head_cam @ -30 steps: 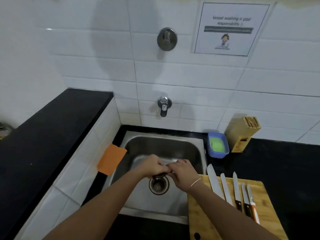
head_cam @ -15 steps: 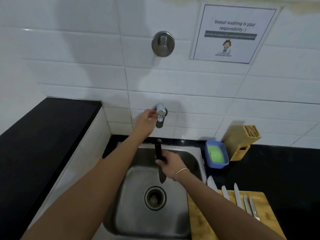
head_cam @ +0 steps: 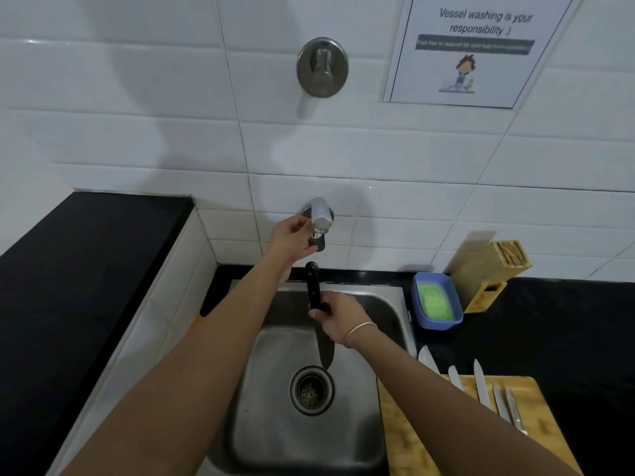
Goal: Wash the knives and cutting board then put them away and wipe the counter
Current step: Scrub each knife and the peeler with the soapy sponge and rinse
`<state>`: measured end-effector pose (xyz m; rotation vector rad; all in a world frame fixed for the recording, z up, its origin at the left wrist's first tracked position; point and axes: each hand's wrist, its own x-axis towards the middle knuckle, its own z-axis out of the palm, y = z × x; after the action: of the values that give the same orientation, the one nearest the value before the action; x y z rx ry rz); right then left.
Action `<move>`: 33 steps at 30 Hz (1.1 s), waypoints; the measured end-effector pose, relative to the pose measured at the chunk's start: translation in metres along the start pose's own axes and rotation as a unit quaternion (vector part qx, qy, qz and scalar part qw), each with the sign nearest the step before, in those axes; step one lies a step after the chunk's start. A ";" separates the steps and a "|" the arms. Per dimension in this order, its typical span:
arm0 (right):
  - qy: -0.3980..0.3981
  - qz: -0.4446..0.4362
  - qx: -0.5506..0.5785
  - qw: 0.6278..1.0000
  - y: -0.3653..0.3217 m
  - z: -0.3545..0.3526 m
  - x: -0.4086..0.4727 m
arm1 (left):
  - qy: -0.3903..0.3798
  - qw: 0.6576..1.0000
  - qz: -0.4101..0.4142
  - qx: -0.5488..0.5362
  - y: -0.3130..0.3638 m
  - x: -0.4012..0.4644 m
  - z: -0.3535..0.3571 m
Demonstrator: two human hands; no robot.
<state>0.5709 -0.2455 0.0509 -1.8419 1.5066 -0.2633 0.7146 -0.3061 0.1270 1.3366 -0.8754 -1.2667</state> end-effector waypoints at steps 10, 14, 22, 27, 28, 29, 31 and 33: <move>-0.002 0.018 0.024 1.000 -0.003 0.006 0.003 | -0.029 0.996 -0.030 -0.079 -0.006 0.003 -0.010; -0.006 0.018 0.030 0.999 -0.004 0.006 0.004 | -0.045 0.994 -0.025 -0.095 -0.007 0.004 -0.014; -0.008 0.008 0.040 0.999 -0.004 0.006 0.007 | -0.041 0.993 -0.024 -0.109 -0.011 0.004 -0.015; 0.006 -0.003 0.044 0.999 -0.001 0.005 0.004 | -0.012 0.987 -0.019 -0.158 -0.027 -0.004 -0.018; 0.006 -0.010 0.035 0.999 0.000 0.006 0.004 | -0.011 0.986 -0.014 -0.166 -0.030 -0.007 -0.018; 0.005 -0.016 0.026 1.000 0.000 0.007 0.003 | -0.008 0.987 -0.006 -0.159 -0.032 -0.009 -0.018; 0.005 -0.017 0.021 1.000 0.000 0.008 0.003 | 0.005 0.993 0.013 -0.121 -0.029 -0.012 -0.015; 0.008 -0.006 0.039 0.999 0.000 0.009 0.004 | 0.029 0.998 0.037 -0.046 -0.021 -0.010 -0.010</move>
<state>0.5771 -0.2452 0.0432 -1.7919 1.4758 -0.3390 0.7196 -0.2903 0.1072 1.2511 -0.8093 -1.1908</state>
